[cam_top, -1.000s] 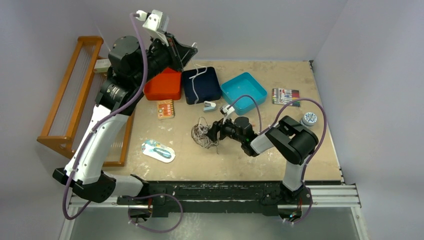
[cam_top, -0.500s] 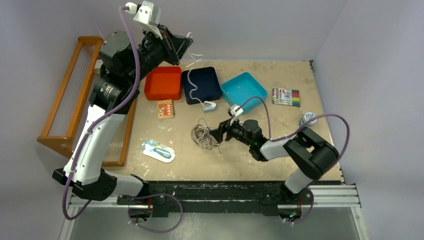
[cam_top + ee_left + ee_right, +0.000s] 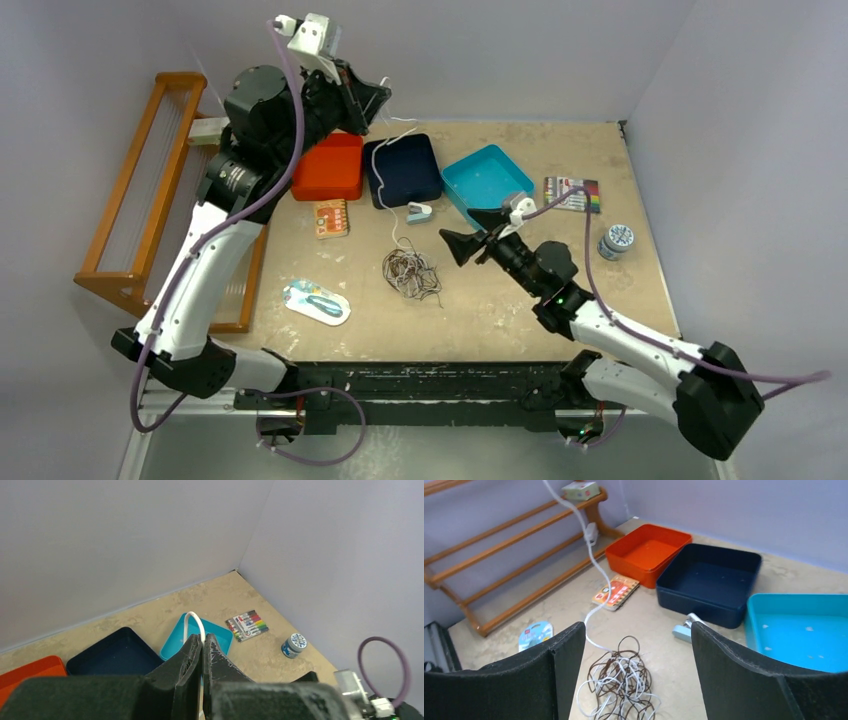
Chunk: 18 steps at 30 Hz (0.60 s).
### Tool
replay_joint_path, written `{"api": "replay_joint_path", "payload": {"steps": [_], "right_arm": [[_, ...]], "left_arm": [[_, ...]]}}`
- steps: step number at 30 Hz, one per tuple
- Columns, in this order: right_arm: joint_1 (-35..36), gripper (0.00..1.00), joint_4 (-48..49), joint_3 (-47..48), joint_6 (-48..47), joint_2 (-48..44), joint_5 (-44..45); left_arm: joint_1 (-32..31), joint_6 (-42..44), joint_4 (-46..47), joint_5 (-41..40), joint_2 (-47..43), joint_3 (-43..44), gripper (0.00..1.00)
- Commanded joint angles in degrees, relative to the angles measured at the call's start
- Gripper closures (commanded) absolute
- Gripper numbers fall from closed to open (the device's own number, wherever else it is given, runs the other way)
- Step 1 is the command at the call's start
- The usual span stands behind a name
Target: Untangle the cables
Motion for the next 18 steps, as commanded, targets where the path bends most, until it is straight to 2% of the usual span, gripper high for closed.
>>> {"api": "replay_joint_path", "payload": {"steps": [1,6,18], "right_arm": [[0.1,0.22,-9.7,5.4,-1.3,-5.0,10.9],[0.1,0.22,-15.5,8.9,-1.8,-7.5,15.6],[0.1,0.22,-16.5,11.4,-3.4,-7.1,18.7]], "left_arm": [[-0.2,1.5,3.2,-1.5,1.5,-0.7,1.0],[-0.2,2.0,3.8,-3.6,4.2,0.1,1.0],[-0.2,5.3,3.3,-12.4,15.0,9.7,1.0]]}}
